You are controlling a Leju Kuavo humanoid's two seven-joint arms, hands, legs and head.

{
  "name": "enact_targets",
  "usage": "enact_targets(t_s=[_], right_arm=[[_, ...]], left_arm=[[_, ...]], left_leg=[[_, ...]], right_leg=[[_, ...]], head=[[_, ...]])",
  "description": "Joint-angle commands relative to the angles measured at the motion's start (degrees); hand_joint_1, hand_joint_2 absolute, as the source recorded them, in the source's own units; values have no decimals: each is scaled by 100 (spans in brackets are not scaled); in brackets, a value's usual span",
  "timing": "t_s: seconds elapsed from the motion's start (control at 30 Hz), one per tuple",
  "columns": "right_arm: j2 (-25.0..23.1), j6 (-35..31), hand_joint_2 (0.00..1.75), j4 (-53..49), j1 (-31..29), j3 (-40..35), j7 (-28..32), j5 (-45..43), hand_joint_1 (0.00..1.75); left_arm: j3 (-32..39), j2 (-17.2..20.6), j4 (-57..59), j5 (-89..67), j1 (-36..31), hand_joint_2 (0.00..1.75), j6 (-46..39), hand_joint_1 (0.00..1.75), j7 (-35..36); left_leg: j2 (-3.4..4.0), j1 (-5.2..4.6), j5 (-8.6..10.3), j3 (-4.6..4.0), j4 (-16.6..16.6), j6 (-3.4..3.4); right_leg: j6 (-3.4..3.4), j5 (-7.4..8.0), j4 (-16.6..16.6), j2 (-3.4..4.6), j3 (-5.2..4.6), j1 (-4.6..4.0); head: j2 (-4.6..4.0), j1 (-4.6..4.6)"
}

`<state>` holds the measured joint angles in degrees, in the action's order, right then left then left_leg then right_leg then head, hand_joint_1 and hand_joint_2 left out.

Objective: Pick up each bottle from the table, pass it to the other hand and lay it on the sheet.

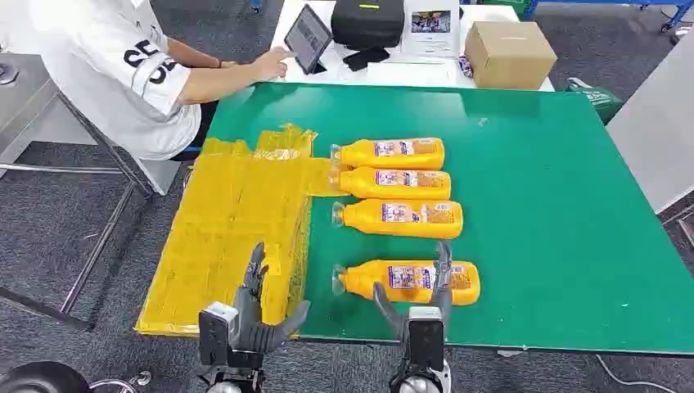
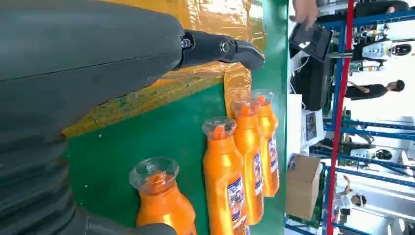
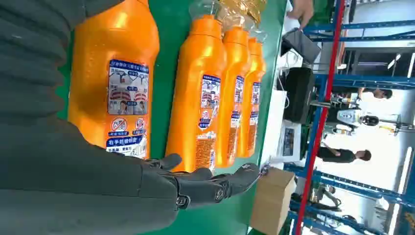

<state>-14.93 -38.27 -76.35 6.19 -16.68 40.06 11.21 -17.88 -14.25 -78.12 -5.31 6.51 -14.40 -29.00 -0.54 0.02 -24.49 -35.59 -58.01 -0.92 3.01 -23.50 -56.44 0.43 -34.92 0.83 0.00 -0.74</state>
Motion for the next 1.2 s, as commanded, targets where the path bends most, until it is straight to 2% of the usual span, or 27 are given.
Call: enact_targets(t_s=[0.03, 0.1, 0.2, 0.3, 0.37, 0.43, 0.6, 0.77, 0.8, 1.2], right_arm=[[69, -1, 175, 243, -120, 39, -6, -28, 0], [69, -1, 175, 243, -120, 39, -6, -28, 0], [61, 10, 175, 281, -132, 29, -6, -19, 0], [61, 16, 175, 296, -141, 24, -6, -21, 0], [62, 12, 175, 300, -147, 25, -6, -19, 0], [65, 11, 175, 305, -155, 25, -6, -17, 0], [76, 3, 175, 292, -165, 23, -6, 2, 0], [84, 18, 175, 293, -181, 31, -6, 21, 0], [84, 18, 175, 293, -181, 31, -6, 21, 0], [172, 97, 175, 401, -263, -58, -31, 255, 0]], left_arm=[[-60, 73, 230, 12, -91, 175, -2, 0, 18], [-60, 73, 230, 12, -91, 175, -2, 0, 18], [-67, 73, 242, 15, -88, 175, 2, 0, 13], [-80, 77, 239, 19, -90, 175, 10, 0, 2], [-82, 78, 240, 19, -91, 175, 4, 0, 2], [-81, 79, 237, 18, -96, 175, -1, 0, 2], [-91, 82, 256, 30, -117, 175, 8, 0, -9], [-136, 95, 245, -20, -149, 175, 17, 0, -54], [-136, 95, 245, -20, -149, 175, 17, 0, -54], [-198, 112, 231, -117, -190, 175, 16, 0, -91]], left_leg=[[3, 2, -4, 16, 5, 3], [7, 10, -15, 41, 5, 6], [3, 3, -5, 19, 5, 3], [9, 9, -15, 44, 7, 7], [2, 2, -3, 14, 5, 2], [9, 8, -14, 41, 5, 6], [2, 3, -3, 14, 5, 3], [9, 12, -17, 46, 4, 7], [3, 5, -6, 24, 6, 4], [4, 6, -7, 26, 5, 5]], right_leg=[[-6, -2, 7, -2, 17, -4], [-13, -9, 13, -3, 44, -12], [-7, -3, 7, -2, 20, -4], [-14, -10, 14, -1, 47, -12], [-5, -2, 6, -2, 14, -3], [-13, -9, 12, 0, 43, -11], [-6, -2, 7, -2, 16, -4], [-16, -10, 14, -2, 50, -15], [-9, -4, 10, -3, 26, -7], [-10, -5, 10, -3, 28, -8]], head=[[0, 0], [0, 0], [0, 0], [0, 0], [0, 0], [0, 0], [0, 0], [0, 0], [0, 0], [0, 0]])
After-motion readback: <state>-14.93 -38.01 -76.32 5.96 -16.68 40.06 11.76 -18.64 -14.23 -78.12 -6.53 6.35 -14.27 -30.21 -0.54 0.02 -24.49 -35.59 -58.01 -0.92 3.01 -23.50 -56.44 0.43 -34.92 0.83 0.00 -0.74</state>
